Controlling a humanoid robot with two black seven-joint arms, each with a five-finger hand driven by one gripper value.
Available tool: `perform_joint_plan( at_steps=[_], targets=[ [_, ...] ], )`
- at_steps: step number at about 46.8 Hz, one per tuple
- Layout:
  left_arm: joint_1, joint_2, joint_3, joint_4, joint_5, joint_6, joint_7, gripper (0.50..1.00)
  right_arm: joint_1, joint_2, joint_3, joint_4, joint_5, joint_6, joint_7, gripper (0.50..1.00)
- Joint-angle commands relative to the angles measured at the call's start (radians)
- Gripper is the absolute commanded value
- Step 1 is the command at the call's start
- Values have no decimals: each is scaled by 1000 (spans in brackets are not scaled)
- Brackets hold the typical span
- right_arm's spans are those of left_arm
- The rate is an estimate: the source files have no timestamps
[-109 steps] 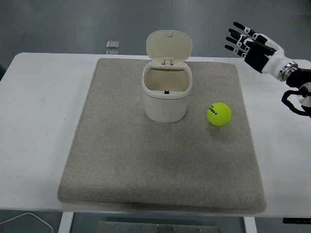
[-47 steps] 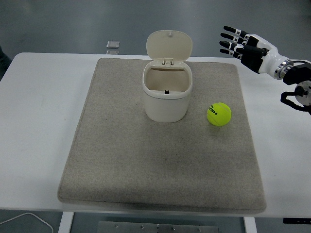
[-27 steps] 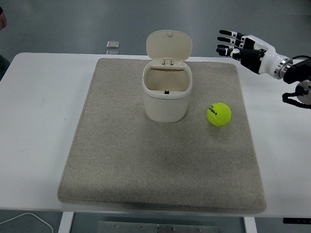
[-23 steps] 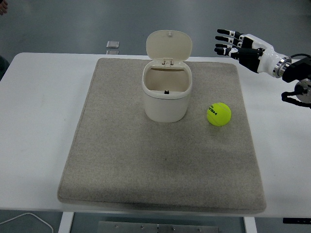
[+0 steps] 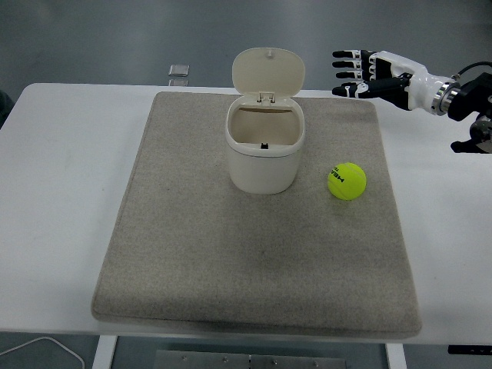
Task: Pick up the tennis ball and place it in the box.
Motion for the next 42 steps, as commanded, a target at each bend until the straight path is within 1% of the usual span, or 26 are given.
perform_joint_plan(
  at_steps=[1, 4, 10, 16, 20, 23, 28, 31, 35, 38, 42],
  targets=[
    [0, 0, 0, 0, 0, 0, 0, 996, 15, -14, -40, 1, -38, 5, 0, 928],
    [0, 0, 0, 0, 0, 0, 0, 996, 27, -33, -71, 18, -71, 6, 0, 928],
    [0, 0, 0, 0, 0, 0, 0, 996, 49, -91, -108, 73, -173, 11, 0, 928],
    [0, 0, 0, 0, 0, 0, 0, 996, 63, -102, -113, 135, -255, 28, 9, 928],
    [0, 0, 0, 0, 0, 0, 0, 996, 63, -123, -119, 188, -302, 37, 14, 928],
    [0, 0, 0, 0, 0, 0, 0, 996, 61, -155, -128, 228, -331, 36, 15, 928],
    [0, 0, 0, 0, 0, 0, 0, 996, 53, -178, -133, 283, -368, 33, 15, 928],
    [0, 0, 0, 0, 0, 0, 0, 996, 46, -214, -133, 317, -382, 28, 26, 928],
    [0, 0, 0, 0, 0, 0, 0, 996, 26, -260, -130, 366, -407, 17, 49, 928],
    [0, 0, 0, 0, 0, 0, 0, 996, 6, -276, -125, 398, -425, 0, 63, 928],
    [0, 0, 0, 0, 0, 0, 0, 996, -23, -290, -120, 418, -465, -62, 92, 928]
  ],
)
